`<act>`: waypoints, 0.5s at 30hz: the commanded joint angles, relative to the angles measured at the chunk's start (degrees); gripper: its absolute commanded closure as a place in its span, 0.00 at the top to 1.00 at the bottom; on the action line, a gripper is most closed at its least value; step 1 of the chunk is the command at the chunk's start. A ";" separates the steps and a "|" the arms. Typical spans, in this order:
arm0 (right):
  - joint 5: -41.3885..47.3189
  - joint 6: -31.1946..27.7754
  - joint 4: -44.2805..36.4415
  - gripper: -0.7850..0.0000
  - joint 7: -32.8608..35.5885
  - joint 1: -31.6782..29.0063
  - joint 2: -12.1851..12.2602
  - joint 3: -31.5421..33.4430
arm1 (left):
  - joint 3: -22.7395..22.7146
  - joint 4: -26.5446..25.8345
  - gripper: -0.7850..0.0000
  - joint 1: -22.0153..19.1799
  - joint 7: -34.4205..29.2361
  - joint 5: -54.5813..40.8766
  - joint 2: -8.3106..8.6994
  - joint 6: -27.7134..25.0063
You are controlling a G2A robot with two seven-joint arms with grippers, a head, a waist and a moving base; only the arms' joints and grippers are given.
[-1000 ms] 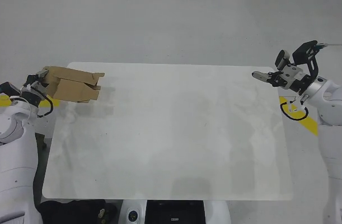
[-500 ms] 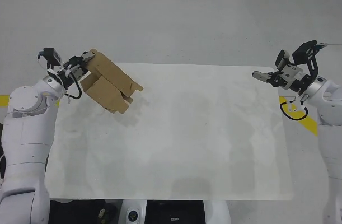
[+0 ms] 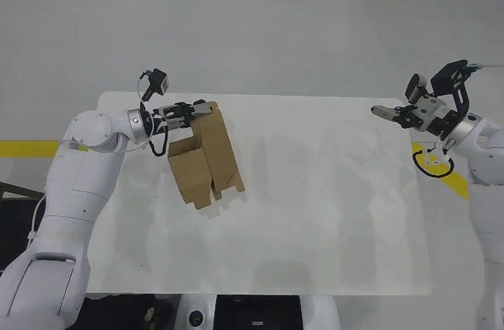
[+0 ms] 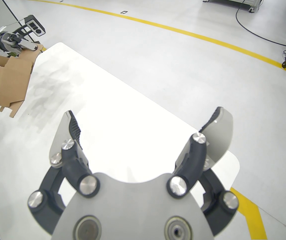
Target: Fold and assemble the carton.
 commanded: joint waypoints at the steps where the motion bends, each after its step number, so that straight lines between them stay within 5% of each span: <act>1: 0.00 0.00 0.00 1.00 0.00 0.00 0.00 0.00 | 2.16 0.02 0.00 -1.08 -0.49 -0.17 -0.64 -0.44; 15: 0.00 0.00 0.00 1.00 0.00 0.00 0.00 0.00 | 14.20 -0.87 0.00 -6.36 -0.64 -2.00 -5.37 -3.01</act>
